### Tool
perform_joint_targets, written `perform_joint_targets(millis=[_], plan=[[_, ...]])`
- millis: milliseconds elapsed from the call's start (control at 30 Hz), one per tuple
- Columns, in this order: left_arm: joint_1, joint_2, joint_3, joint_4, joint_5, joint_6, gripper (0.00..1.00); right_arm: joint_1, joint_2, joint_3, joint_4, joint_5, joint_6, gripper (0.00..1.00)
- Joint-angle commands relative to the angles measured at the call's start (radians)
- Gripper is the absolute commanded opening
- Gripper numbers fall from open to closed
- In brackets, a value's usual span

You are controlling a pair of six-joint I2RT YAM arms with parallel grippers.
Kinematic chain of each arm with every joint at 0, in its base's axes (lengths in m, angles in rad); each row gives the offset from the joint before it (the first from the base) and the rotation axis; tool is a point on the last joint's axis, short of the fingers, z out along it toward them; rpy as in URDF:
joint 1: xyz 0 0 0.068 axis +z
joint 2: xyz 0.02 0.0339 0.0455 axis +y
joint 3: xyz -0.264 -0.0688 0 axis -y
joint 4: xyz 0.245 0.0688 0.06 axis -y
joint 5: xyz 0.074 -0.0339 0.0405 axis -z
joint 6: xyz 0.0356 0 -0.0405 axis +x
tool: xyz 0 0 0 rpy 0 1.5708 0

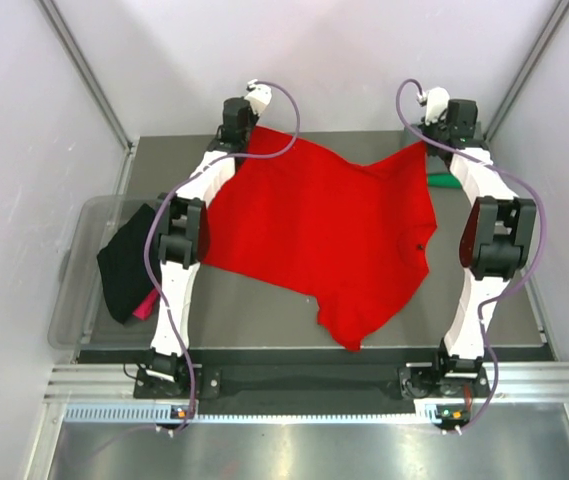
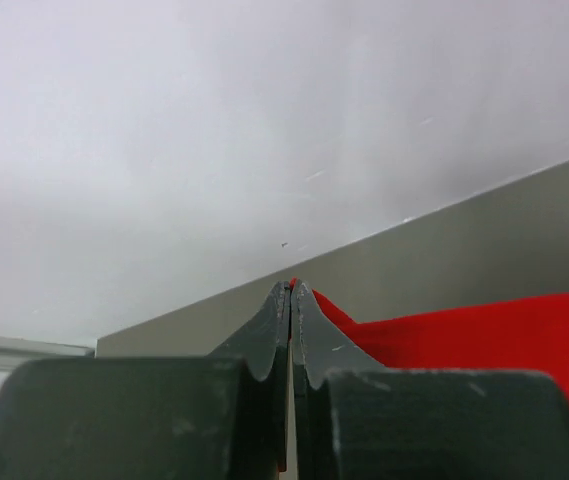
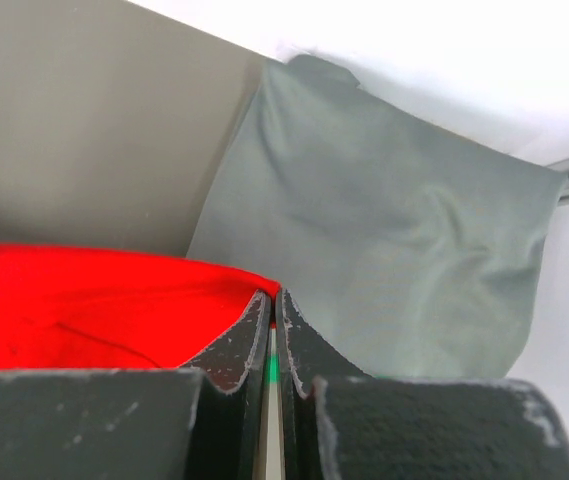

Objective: Fold and stack the t-shirts
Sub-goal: Flatten the tshirt out

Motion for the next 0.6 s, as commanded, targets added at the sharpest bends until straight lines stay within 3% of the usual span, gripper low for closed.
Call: perform_joint_targets(millis=[0, 367, 567], plan=[[0.007, 0.013, 0.041, 0.143, -0.029, 0.022, 0.00, 0.016, 0.028, 0.083, 0.051, 0.018, 0.031, 0.00], [0.006, 0.041, 0.111, 0.171, 0.031, -0.018, 0.00, 0.025, 0.044, 0.144, 0.079, 0.082, 0.074, 0.00], [0.006, -0.010, 0.052, 0.148, 0.015, -0.024, 0.00, 0.023, 0.010, 0.132, 0.054, 0.094, 0.085, 0.00]])
